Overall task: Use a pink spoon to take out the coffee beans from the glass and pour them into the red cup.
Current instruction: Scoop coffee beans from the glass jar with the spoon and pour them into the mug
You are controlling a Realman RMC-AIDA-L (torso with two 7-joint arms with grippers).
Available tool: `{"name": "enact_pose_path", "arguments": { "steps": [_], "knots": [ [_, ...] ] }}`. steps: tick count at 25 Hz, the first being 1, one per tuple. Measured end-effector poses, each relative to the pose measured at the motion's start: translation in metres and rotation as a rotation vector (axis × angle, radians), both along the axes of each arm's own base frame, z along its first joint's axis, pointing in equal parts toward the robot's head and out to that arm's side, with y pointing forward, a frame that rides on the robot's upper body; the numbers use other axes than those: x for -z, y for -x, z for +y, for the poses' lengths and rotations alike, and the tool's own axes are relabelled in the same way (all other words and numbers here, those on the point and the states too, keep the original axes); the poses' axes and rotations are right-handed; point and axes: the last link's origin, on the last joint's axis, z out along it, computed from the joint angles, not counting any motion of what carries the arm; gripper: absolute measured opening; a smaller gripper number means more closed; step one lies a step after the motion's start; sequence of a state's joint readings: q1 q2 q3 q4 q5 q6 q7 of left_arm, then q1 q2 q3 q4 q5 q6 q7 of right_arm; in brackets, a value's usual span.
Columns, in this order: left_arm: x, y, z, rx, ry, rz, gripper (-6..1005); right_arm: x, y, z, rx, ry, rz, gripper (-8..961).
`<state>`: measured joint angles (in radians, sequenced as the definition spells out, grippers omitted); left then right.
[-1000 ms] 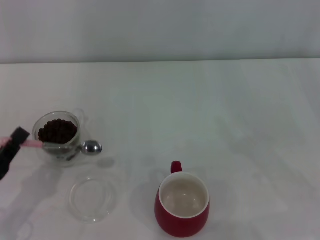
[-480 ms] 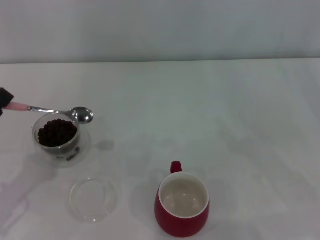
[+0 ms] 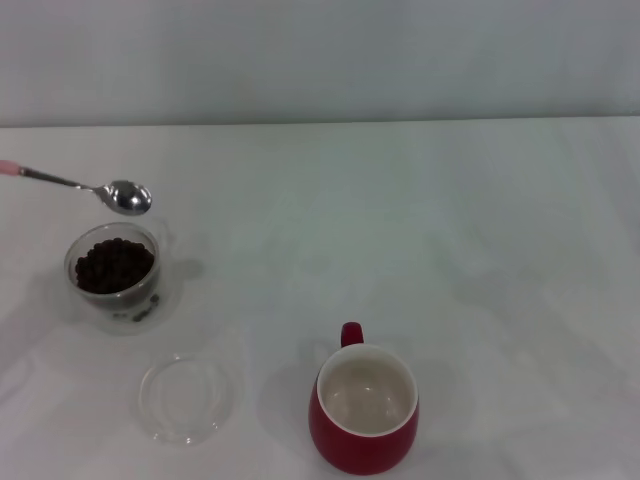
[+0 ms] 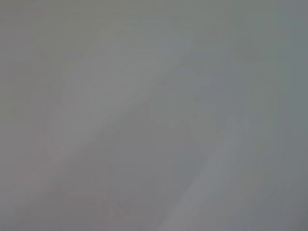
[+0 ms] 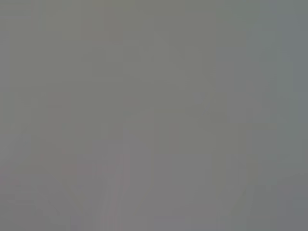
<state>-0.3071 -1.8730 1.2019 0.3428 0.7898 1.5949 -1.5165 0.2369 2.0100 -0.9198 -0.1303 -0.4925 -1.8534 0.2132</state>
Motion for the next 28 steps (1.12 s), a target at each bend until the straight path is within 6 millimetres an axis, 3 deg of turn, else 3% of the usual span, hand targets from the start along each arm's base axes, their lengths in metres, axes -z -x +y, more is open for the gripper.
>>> {"name": "enact_pose_path", "arguments": {
  "steps": [8,15,28],
  "knots": [
    [-0.015,-0.001,0.038,-0.077,0.141,0.092,136,0.005,0.0,0.002,0.011,0.017,0.015,621],
    [-0.009,-0.008,0.064,-0.133,0.256,0.254,136,0.008,-0.002,0.001,0.02,0.035,0.021,621],
    [-0.014,-0.008,0.078,-0.185,0.274,0.339,137,0.01,-0.004,0.002,0.039,0.045,0.028,621]
  ]
}}
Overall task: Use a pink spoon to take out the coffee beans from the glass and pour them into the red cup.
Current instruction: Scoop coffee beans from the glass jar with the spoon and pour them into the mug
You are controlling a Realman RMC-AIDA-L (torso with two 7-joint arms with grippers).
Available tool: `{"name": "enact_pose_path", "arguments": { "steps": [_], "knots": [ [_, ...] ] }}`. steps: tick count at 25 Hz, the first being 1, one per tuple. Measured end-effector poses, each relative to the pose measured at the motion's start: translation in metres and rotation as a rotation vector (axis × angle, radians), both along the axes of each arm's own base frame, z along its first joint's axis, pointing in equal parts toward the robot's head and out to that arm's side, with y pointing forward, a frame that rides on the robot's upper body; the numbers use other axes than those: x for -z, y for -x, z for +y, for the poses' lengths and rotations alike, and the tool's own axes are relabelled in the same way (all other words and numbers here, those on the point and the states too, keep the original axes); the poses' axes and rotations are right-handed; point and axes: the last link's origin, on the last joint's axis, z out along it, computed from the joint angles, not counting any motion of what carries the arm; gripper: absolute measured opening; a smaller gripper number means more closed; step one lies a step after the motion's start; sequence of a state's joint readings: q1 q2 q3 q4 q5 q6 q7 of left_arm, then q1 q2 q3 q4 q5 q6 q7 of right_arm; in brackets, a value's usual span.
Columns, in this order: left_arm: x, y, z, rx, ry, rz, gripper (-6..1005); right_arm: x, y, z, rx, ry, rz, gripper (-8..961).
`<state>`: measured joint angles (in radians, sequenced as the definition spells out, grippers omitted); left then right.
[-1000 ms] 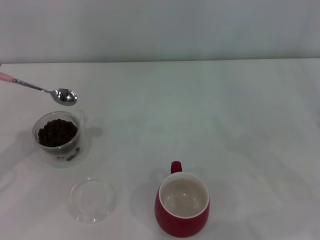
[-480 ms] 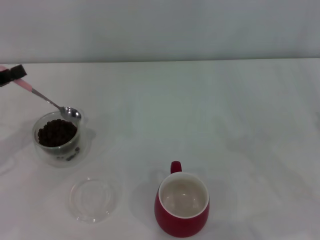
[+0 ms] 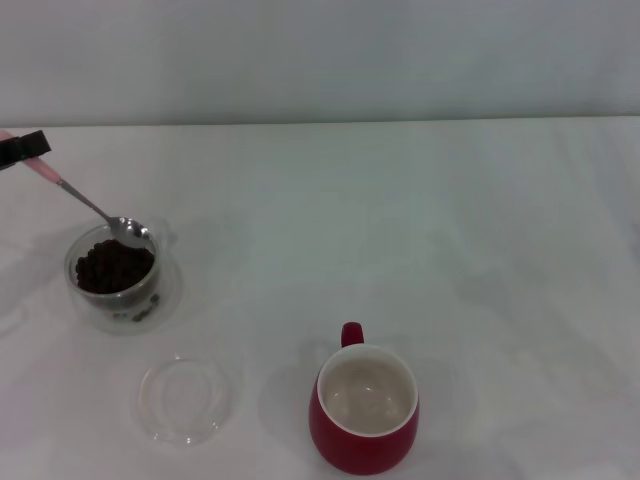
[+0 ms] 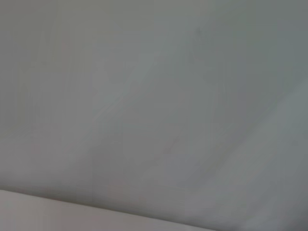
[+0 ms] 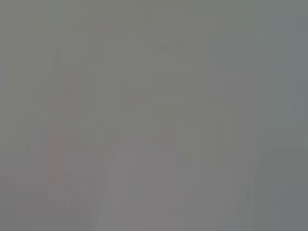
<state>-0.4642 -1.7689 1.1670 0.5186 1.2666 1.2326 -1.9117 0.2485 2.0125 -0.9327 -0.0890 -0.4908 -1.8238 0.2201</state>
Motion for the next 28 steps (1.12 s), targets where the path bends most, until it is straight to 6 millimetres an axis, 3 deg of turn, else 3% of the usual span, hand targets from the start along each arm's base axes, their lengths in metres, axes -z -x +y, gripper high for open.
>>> {"name": "enact_pose_path", "arguments": {
  "steps": [28],
  "knots": [
    [0.006,0.011,0.001,-0.059,0.047,0.09,137,0.001,0.001,0.002,-0.004,0.005,0.004,620]
  ]
}}
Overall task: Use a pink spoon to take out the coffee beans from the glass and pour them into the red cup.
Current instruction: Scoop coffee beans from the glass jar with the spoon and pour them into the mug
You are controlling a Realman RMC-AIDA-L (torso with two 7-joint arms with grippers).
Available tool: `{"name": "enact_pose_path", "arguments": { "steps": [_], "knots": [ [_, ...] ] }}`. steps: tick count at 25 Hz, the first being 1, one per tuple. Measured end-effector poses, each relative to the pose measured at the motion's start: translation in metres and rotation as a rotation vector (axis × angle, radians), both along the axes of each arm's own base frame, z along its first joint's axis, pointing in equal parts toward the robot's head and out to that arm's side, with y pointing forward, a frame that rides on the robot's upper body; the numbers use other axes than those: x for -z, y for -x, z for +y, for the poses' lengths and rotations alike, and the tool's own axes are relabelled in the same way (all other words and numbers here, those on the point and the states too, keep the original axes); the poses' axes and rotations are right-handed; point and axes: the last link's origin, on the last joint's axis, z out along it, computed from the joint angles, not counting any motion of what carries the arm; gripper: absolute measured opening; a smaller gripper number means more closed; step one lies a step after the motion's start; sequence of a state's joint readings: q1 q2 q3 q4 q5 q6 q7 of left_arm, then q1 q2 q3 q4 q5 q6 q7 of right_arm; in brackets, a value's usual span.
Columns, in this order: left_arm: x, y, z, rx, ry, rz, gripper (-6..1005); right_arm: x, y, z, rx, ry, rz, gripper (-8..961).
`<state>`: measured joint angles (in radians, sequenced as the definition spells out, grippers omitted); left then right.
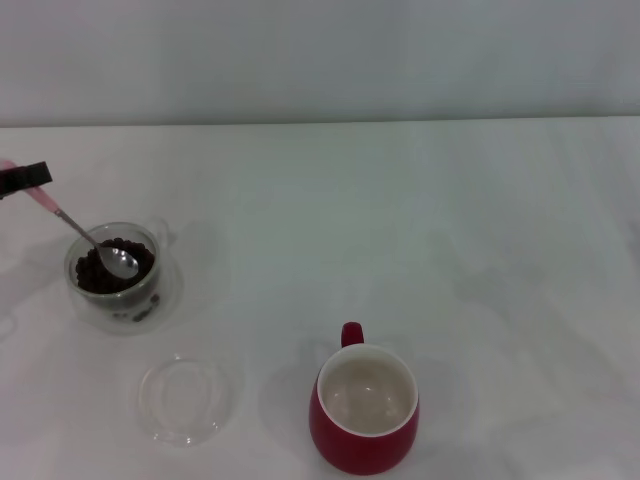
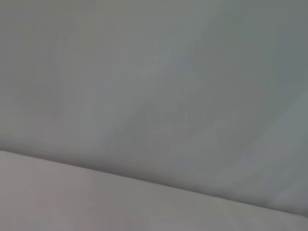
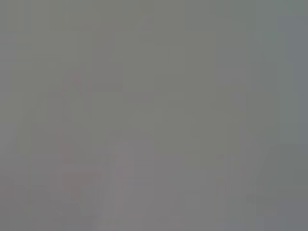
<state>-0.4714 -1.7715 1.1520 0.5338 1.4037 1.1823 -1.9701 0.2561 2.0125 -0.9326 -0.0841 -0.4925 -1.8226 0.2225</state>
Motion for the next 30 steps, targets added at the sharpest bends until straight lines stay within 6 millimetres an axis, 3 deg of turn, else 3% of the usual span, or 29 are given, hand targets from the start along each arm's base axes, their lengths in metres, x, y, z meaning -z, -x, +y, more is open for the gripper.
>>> {"name": "enact_pose_path", "arguments": {
  "steps": [21,30],
  "knots": [
    [0.018,0.001,0.008,-0.044,0.006,0.061,137,0.002,-0.001,0.004,0.018,0.013,0.004,620],
    [0.022,0.004,0.006,-0.131,-0.008,-0.035,137,0.004,0.0,0.014,0.03,0.028,0.005,620]
  ]
}}
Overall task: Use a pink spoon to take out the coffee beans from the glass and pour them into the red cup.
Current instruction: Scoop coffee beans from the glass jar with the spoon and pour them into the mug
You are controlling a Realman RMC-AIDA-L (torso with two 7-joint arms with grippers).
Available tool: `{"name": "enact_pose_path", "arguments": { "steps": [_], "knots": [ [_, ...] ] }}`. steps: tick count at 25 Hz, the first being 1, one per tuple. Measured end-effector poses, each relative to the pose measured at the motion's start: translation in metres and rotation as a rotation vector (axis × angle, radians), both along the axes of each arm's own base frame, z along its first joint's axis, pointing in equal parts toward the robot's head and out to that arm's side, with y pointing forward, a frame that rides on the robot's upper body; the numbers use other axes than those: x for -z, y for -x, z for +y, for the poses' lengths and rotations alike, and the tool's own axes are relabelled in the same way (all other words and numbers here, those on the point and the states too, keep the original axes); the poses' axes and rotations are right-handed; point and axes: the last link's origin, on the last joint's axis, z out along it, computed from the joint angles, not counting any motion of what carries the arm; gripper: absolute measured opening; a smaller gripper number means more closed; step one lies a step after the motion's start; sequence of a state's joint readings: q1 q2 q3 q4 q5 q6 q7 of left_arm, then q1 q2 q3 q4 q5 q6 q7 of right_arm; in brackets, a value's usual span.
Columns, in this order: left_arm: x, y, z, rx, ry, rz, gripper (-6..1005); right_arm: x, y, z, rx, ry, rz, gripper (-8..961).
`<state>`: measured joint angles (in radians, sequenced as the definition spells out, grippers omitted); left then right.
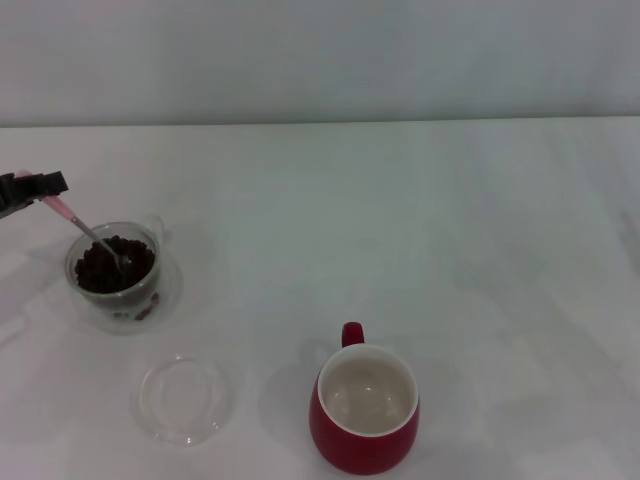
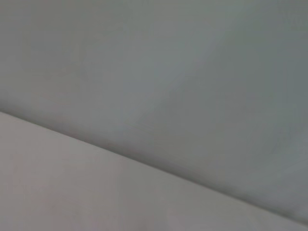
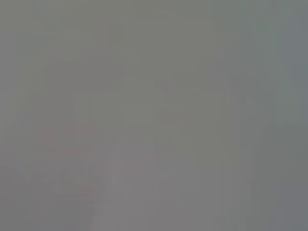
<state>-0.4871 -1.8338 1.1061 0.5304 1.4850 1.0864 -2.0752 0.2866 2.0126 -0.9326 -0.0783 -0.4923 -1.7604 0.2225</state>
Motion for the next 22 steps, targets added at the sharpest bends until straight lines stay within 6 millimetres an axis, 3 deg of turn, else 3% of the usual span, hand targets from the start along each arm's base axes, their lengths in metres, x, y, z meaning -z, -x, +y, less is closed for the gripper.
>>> {"name": "enact_pose_path", "arguments": {
  "steps": [22],
  "knots": [
    [0.007,0.023,-0.017,-0.159,-0.065,-0.154,136,0.0,0.002,0.007,0.003,0.007,-0.002,620]
  ]
}}
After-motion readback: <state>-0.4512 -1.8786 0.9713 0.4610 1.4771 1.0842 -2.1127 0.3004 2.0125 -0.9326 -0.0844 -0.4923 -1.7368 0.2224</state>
